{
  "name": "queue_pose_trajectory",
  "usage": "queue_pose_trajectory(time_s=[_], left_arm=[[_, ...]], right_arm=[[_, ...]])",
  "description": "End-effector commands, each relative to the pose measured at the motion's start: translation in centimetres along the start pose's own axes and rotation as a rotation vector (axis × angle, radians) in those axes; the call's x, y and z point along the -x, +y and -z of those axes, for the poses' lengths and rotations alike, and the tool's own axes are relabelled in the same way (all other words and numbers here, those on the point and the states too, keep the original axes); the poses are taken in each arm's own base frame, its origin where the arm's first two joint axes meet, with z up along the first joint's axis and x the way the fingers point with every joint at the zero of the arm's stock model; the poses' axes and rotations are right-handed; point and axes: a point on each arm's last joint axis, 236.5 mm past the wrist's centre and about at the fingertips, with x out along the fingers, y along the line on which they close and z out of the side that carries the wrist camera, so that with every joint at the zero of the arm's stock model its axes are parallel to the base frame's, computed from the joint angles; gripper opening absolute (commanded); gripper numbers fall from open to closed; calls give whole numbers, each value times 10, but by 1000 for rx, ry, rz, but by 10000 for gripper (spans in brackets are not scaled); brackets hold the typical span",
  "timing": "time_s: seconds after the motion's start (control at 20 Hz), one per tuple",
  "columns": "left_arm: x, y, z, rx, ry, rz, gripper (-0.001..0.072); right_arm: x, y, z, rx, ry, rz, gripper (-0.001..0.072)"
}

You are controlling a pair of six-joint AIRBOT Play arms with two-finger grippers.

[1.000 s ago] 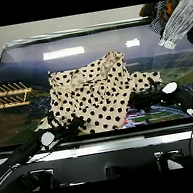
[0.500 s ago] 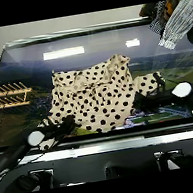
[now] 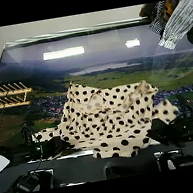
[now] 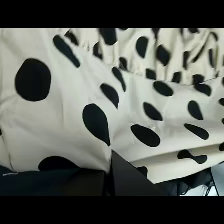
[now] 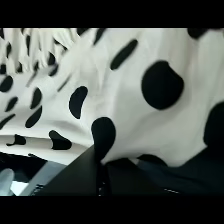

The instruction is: Fold the clothes and pants, and hang the long-sleeved shirts on hangers.

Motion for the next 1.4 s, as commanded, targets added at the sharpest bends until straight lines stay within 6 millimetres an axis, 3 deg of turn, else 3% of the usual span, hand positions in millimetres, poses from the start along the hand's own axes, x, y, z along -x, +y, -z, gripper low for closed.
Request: queue_pose_trajectory(time_s=[0.0,0.2,0.35,0.5,0.6,0.7,0.75,0.8,0.85,0.9,1.0,1.05,1.15,1.25,1.35], left_arm=[[6,-26,-8,-14,12,50,15],[-25,-36,-76,62,-45,21,15],[-61,-30,-127,126,-52,-17,15],[-96,-36,-166,146,-24,3,16],[-119,-34,-183,131,6,-8,16],[-135,-31,-196,118,23,-25,25],[-139,-30,-202,124,22,-28,99],[-138,-30,-208,124,11,-26,240],[-131,-30,-216,111,-6,-27,390],[-120,-31,-222,62,-20,-34,467],[-87,-25,-229,-44,-62,-107,478],[-67,-19,-231,-108,-103,-165,540],[-33,-14,-223,-230,-164,-264,552],[-20,-14,-200,-320,-191,-302,552],[-26,-11,-171,-381,-203,-292,552]], right_arm=[[0,20,-10,-93,-31,-83,24],[-25,44,-86,-214,-123,-147,25],[-57,44,-142,-324,-169,-151,24],[-88,44,-184,-439,-195,-179,26],[-108,41,-203,-502,-195,-191,88],[-121,35,-219,-460,-223,-178,237],[-123,32,-224,-393,-244,-165,301],[-120,30,-228,-323,-271,-147,313],[-112,30,-231,-241,-298,-119,326],[-99,29,-232,-148,-328,-79,337],[-57,20,-229,23,-395,56,443],[-32,16,-223,91,-423,121,482],[0,16,-191,209,-421,154,481],[4,9,-148,254,-354,170,481],[-12,9,-110,312,-298,159,480]])
